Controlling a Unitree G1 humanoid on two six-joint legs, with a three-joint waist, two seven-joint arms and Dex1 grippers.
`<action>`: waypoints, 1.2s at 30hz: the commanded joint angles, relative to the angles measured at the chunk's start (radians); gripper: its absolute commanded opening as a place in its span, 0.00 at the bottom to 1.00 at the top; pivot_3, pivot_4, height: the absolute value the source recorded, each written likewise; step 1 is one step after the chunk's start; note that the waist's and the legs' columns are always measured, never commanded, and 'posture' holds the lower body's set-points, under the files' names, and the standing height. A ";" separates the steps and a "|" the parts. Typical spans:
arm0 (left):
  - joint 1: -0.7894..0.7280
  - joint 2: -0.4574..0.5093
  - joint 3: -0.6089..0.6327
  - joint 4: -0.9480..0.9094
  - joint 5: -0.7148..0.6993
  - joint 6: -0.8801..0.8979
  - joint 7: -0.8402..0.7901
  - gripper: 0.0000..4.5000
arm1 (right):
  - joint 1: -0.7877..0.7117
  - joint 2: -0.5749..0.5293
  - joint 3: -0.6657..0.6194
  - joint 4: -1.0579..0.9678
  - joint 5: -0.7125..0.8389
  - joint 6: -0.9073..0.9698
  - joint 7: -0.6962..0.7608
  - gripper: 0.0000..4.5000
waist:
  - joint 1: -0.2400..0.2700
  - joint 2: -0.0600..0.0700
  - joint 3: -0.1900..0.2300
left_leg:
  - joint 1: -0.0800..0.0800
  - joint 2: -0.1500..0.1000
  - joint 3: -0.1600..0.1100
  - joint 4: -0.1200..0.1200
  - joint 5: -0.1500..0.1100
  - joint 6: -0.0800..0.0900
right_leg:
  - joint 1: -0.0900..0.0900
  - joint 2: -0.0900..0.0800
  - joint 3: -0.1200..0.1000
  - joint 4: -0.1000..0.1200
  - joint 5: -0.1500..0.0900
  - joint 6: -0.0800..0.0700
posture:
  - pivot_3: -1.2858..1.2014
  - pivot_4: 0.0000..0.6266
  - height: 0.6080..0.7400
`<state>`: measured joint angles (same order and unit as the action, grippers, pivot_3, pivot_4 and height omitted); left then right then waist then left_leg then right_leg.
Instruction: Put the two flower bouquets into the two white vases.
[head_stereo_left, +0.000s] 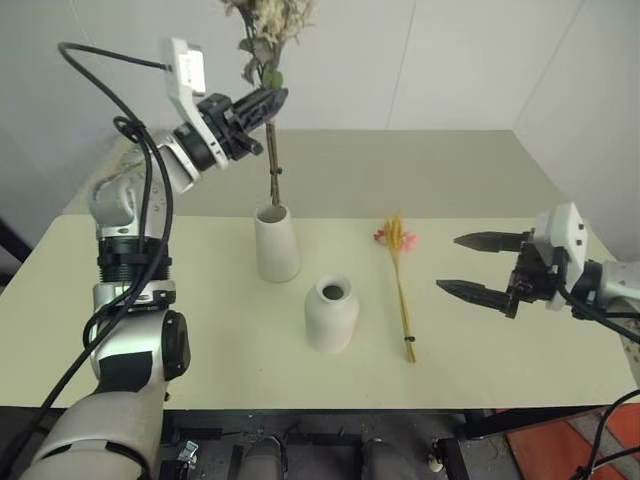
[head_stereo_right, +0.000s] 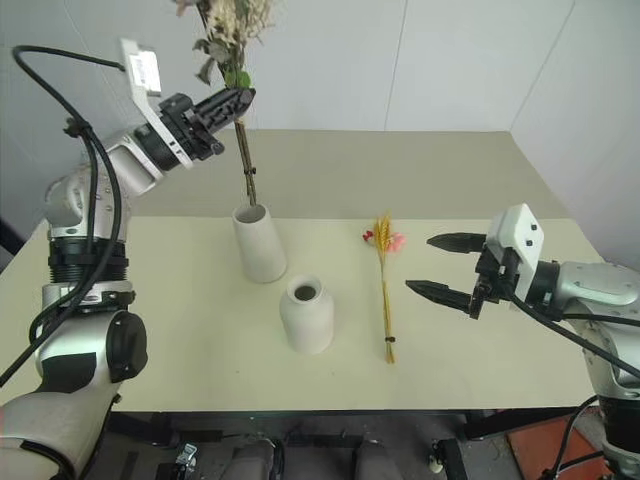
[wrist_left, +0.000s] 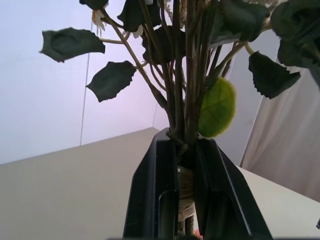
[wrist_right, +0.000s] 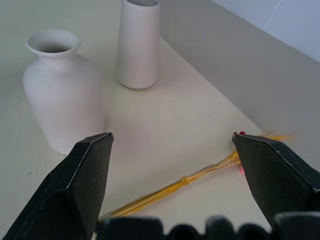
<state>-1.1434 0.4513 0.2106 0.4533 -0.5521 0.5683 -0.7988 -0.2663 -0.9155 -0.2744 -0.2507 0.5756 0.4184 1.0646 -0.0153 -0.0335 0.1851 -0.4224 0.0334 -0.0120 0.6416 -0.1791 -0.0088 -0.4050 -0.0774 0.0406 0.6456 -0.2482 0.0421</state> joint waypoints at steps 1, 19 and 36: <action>-0.016 0.003 -0.017 0.007 0.020 -0.047 -0.038 0.03 | 0.015 -0.011 -0.061 -0.053 0.030 0.015 -0.018 1.00 | 0.000 0.000 0.000 | 0.000 0.000 0.000 0.000 0.000 0.000 | 0.000 0.000 0.000 0.000 0.000 0.000 | 0.52 0.24 1.00; 0.225 0.062 -0.009 -0.269 -0.013 0.110 -0.012 0.51 | 0.049 -0.019 -0.075 -0.078 0.046 0.029 -0.031 1.00 | -0.001 0.000 0.000 | 0.000 0.000 0.000 0.000 0.000 0.000 | 0.000 0.000 0.000 0.000 0.000 0.000 | 0.52 0.24 1.00; 0.653 0.369 0.158 -0.773 -0.254 0.153 -0.276 0.99 | -0.017 -0.030 0.043 -0.020 -0.021 0.203 -0.163 1.00 | 0.000 0.000 0.000 | 0.001 0.001 0.000 0.000 0.000 0.000 | 0.001 0.000 0.000 0.000 0.000 0.000 | 0.52 0.24 1.00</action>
<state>-0.4960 0.8044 0.3376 -0.2748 -0.7654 0.7679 -1.0082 -0.2437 -0.9404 -0.2559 -0.2756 0.5839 0.5474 0.9765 -0.0148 -0.0332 0.1850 -0.4206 0.0346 -0.0114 0.6418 -0.1791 -0.0088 -0.4043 -0.0773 0.0410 0.6460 -0.2483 0.0418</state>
